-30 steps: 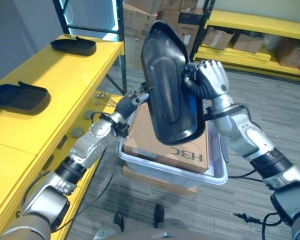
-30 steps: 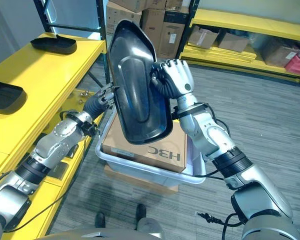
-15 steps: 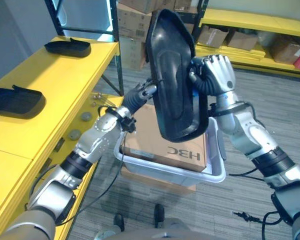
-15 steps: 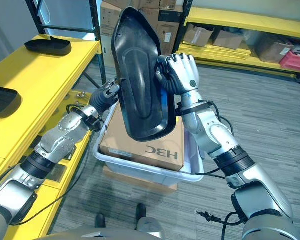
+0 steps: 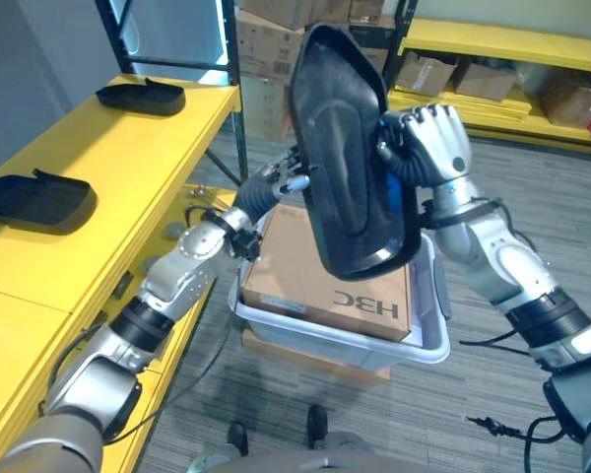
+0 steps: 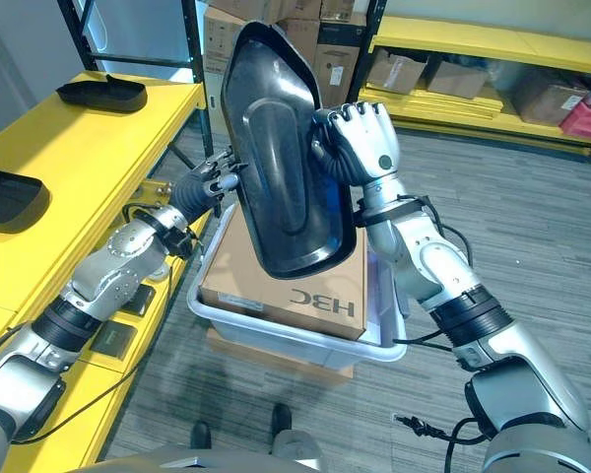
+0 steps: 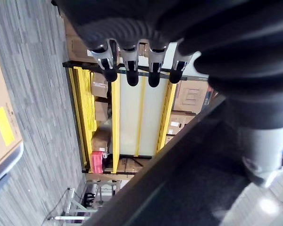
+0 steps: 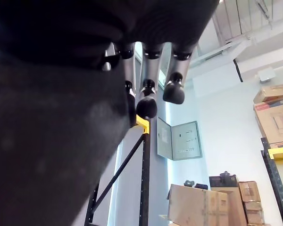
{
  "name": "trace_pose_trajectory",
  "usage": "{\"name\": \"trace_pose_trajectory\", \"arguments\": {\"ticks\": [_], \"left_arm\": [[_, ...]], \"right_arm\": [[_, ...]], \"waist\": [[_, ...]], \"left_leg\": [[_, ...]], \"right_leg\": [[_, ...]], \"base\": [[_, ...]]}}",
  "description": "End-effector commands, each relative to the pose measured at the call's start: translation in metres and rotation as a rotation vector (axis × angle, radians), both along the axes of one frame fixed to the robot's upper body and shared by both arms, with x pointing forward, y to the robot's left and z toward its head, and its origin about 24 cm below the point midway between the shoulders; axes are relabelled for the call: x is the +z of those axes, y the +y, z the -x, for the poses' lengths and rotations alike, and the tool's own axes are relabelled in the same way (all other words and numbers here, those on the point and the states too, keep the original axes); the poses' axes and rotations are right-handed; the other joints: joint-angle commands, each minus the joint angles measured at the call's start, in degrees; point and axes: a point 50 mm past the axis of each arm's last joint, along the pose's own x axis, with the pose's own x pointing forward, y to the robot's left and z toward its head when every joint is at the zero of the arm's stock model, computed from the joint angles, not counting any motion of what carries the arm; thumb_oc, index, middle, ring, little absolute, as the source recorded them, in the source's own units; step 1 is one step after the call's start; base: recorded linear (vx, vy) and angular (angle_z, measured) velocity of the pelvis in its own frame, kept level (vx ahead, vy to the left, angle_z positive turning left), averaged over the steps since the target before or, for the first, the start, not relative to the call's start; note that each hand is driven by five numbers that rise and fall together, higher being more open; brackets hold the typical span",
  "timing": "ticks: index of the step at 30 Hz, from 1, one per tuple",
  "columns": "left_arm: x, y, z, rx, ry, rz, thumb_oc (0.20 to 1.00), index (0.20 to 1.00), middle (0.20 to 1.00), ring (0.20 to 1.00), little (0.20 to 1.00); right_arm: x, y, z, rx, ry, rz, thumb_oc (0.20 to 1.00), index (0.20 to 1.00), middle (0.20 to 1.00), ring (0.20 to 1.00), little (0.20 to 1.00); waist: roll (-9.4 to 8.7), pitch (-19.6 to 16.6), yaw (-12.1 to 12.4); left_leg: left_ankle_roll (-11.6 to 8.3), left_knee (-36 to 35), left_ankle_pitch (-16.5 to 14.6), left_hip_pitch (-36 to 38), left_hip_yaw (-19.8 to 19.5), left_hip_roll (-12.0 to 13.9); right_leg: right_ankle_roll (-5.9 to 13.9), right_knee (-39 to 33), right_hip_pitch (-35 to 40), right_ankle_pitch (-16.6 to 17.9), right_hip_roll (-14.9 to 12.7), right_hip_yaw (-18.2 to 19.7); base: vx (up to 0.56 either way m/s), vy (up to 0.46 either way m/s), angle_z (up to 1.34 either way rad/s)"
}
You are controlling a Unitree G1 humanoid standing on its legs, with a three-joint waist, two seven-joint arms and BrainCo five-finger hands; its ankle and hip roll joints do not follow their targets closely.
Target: Move parts from the plastic box to the shelf.
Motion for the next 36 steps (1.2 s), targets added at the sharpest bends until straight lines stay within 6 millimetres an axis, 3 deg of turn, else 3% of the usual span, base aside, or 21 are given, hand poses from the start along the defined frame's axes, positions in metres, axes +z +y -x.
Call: {"name": "trace_pose_trajectory", "arguments": {"ticks": [1, 10, 17, 27, 32, 33, 36], "left_arm": [[0.029, -0.006, 0.001, -0.033, -0.131, 0.024, 1.000, 1.000, 1.000, 1.000, 1.000], [0.029, -0.007, 0.000, -0.030, -0.140, 0.010, 1.000, 1.000, 1.000, 1.000, 1.000], [0.025, -0.009, -0.003, 0.004, -0.127, -0.053, 1.000, 1.000, 1.000, 1.000, 1.000], [0.011, -0.009, -0.016, 0.113, -0.062, -0.096, 1.000, 1.000, 1.000, 1.000, 1.000], [0.005, -0.011, -0.020, 0.141, 0.003, -0.012, 1.000, 1.000, 1.000, 1.000, 1.000], [0.003, -0.017, -0.018, 0.106, 0.038, 0.055, 1.000, 1.000, 1.000, 1.000, 1.000], [0.000, -0.024, -0.014, 0.059, 0.035, 0.078, 1.000, 1.000, 1.000, 1.000, 1.000]], "right_arm": [[0.043, -0.005, 0.002, -0.018, -0.203, 0.014, 0.200, 0.200, 0.200, 0.200, 0.200], [0.042, -0.010, 0.000, -0.034, -0.201, 0.010, 0.200, 0.200, 0.200, 0.200, 0.200], [0.039, -0.001, -0.001, 0.027, -0.182, -0.011, 0.200, 0.200, 0.200, 0.200, 0.200], [0.042, 0.035, 0.005, 0.206, -0.172, -0.068, 0.200, 0.200, 0.200, 0.200, 0.200], [0.039, 0.050, 0.010, 0.330, -0.124, -0.162, 0.200, 0.200, 0.200, 0.200, 0.200], [0.032, 0.062, 0.017, 0.450, -0.075, -0.235, 0.200, 0.200, 0.200, 0.200, 0.200], [0.024, 0.073, 0.025, 0.544, -0.019, -0.287, 0.200, 0.200, 0.200, 0.200, 0.200]], "waist": [[-0.67, -1.79, 1.55], [-0.76, -1.83, 1.45], [-0.65, -1.71, 1.59], [-0.35, -1.34, 1.72], [-0.23, -1.15, 1.72], [-0.15, -0.84, 1.72], [-0.07, -0.56, 1.86]], "left_leg": [[-0.12, -0.09, -5.91, 0.63, 0.23, -0.09], [-0.08, -0.09, -5.94, 0.75, 0.13, -0.17], [-0.07, -0.09, -5.90, 0.82, 0.13, -0.19], [-0.01, -0.09, -5.89, 0.73, 0.03, -0.33], [0.03, -0.09, -5.90, 0.70, 0.06, -0.33], [-0.02, -0.09, -5.89, 0.57, 0.01, -0.33], [0.04, -0.09, -5.92, 0.48, -0.05, -0.40]], "right_leg": [[3.21, -0.17, 5.31, -7.74, -0.67, -0.90], [3.24, -0.17, 5.36, -7.70, -0.67, -0.78], [3.27, -0.17, 5.45, -7.72, -0.73, -0.83], [3.27, -0.17, 5.25, -7.68, -0.70, -0.70], [3.20, -0.17, 5.16, -7.75, -0.70, -0.59], [3.25, -0.17, 5.02, -7.72, -0.80, -0.76], [3.21, -0.17, 4.96, -7.72, -0.87, -0.92]], "base": [[0.00, 0.000, 0.00], [0.00, 0.000, 0.00], [0.00, 0.000, 0.00], [0.00, 0.000, 0.00], [0.00, 0.000, 0.00], [0.00, 0.000, 0.00], [-0.02, -0.013, 0.00]]}}
